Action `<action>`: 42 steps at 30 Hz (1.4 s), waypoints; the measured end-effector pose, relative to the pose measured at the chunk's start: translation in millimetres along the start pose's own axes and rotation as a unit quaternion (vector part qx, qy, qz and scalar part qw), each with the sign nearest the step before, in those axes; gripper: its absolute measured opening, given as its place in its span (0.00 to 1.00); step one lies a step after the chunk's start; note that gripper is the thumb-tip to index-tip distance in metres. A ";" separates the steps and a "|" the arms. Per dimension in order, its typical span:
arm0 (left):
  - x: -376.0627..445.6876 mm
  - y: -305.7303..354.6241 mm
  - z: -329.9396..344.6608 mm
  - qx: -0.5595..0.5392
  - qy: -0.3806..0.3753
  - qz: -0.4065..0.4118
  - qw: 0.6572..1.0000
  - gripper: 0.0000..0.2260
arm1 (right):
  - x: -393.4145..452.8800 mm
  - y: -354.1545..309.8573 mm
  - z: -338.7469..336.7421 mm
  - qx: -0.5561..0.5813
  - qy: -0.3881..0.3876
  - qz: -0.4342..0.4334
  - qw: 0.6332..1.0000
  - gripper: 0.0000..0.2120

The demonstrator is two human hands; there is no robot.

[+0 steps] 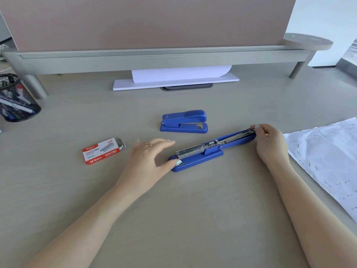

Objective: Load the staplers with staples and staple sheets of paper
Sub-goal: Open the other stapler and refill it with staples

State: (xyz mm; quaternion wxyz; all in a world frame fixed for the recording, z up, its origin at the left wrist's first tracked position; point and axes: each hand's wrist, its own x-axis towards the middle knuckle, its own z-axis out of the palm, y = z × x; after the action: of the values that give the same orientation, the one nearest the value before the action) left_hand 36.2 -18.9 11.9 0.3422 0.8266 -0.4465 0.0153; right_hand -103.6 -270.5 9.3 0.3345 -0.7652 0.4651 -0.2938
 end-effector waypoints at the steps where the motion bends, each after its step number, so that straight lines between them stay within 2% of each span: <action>1: -0.4 -8.6 -6.8 0.040 0.013 0.002 0.999 0.26 | -1.1 -1.1 0.7 0.021 0.017 -0.008 1.000 0.13; 3: -2.9 -32.8 -21.3 0.123 0.055 -0.017 0.991 0.29 | -3.2 -5.2 1.9 0.051 0.051 -0.040 0.997 0.14; 5: -7.9 -57.5 -35.9 0.176 0.074 -0.086 0.978 0.29 | -7.3 -11.5 3.1 0.067 0.065 -0.075 0.993 0.13; 7: -11.3 -74.9 -45.4 0.165 0.063 -0.184 0.967 0.28 | -14.1 -18.2 6.9 0.077 0.057 -0.108 0.990 0.13; 9: -11.8 -81.2 -48.0 0.126 0.058 -0.225 0.964 0.21 | -21.1 -24.6 12.8 0.067 0.041 -0.141 0.987 0.12; 12: -12.7 -75.8 -45.7 0.072 0.055 -0.192 0.977 0.13 | -31.8 -33.8 20.5 0.057 0.013 -0.174 0.983 0.11; 16: -16.6 -49.6 -41.4 -0.042 0.094 -0.127 0.987 0.11 | -55.9 -50.4 24.6 0.093 -0.030 -0.240 0.966 0.11; 18: -17.8 -28.9 -33.9 -0.093 0.095 -0.095 0.987 0.14 | -73.0 -62.7 24.8 0.116 -0.054 -0.319 0.939 0.11; 22: -21.5 -4.4 -13.2 -0.145 0.043 -0.035 0.988 0.17 | -104.8 -77.0 28.7 0.077 -0.072 -0.519 0.849 0.08; 24: -21.8 -1.7 -11.0 -0.153 0.027 -0.016 0.988 0.17 | -113.8 -79.0 33.5 0.043 -0.073 -0.561 0.823 0.09; 26: -22.0 -2.3 -11.8 -0.166 0.015 -0.010 0.986 0.18 | -115.5 -77.6 38.0 0.017 -0.072 -0.557 0.827 0.09; 29: -21.9 -4.3 -12.7 -0.167 0.020 -0.004 0.986 0.18 | -108.7 -73.5 40.1 0.000 -0.087 -0.504 0.860 0.08; 33: -22.2 -3.4 -13.1 -0.151 0.007 0.017 0.988 0.18 | -104.0 -69.2 40.8 0.028 -0.127 -0.434 0.892 0.09; 42: -22.5 -2.3 -11.9 -0.165 -0.021 0.020 0.986 0.19 | -106.0 -69.9 44.9 0.067 -0.161 -0.400 0.900 0.12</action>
State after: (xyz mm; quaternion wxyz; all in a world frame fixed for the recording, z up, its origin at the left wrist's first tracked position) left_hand 27.7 5.2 12.3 0.4643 0.7498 -0.4663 -0.0694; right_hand -75.3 -139.5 22.4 0.3095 -0.8994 0.0394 -0.3063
